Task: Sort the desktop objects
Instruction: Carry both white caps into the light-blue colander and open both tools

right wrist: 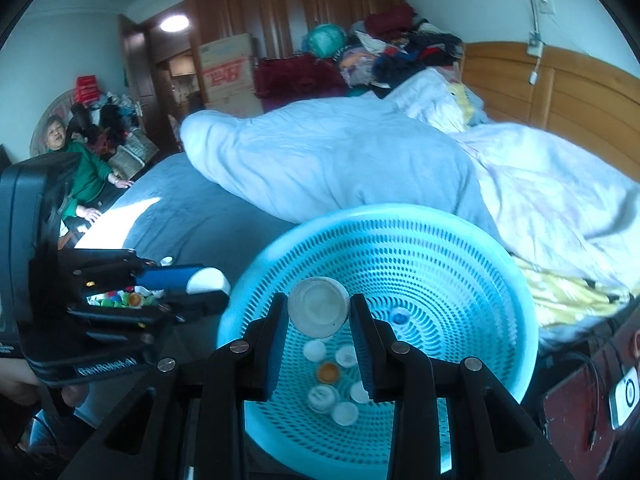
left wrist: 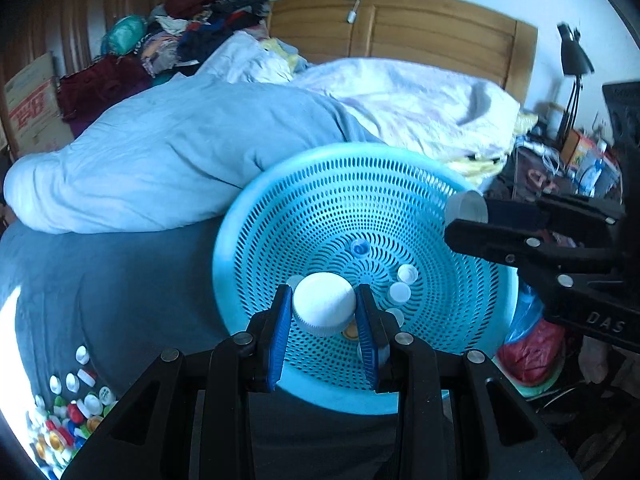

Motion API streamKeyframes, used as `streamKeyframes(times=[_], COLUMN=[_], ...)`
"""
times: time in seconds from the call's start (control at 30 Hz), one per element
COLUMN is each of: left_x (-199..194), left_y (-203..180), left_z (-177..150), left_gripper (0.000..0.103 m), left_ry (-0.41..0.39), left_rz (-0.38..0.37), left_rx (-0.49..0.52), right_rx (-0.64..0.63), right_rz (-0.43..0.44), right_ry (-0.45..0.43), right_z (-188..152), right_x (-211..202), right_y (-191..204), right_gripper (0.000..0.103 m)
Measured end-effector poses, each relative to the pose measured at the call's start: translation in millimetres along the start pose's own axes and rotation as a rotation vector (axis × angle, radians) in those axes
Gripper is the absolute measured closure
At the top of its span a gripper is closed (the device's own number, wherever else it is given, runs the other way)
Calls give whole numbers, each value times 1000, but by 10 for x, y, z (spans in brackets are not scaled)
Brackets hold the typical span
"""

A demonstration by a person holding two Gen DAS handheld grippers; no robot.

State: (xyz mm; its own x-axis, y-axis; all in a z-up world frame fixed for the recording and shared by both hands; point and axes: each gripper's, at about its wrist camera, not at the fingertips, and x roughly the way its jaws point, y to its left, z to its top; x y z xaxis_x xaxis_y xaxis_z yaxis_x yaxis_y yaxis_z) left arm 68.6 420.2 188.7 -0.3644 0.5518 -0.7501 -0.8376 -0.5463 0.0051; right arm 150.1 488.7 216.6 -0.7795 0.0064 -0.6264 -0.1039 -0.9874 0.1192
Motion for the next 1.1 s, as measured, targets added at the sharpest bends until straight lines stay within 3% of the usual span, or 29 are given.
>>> streamKeyframes(times=[0.27,1.1], left_x=[244,366], left_y=[-150,-162], left_z=[-54,-34], left_gripper=[76,76], left_ry=[62,77], left_rz=[55,27], left_rx=[49,45], right_rx=[34,47], right_rz=[3,16], right_ry=[24,49], right_z=[-131,-212], right_x=[102,275], right_y=[-174,-247], right_gripper=[69,68])
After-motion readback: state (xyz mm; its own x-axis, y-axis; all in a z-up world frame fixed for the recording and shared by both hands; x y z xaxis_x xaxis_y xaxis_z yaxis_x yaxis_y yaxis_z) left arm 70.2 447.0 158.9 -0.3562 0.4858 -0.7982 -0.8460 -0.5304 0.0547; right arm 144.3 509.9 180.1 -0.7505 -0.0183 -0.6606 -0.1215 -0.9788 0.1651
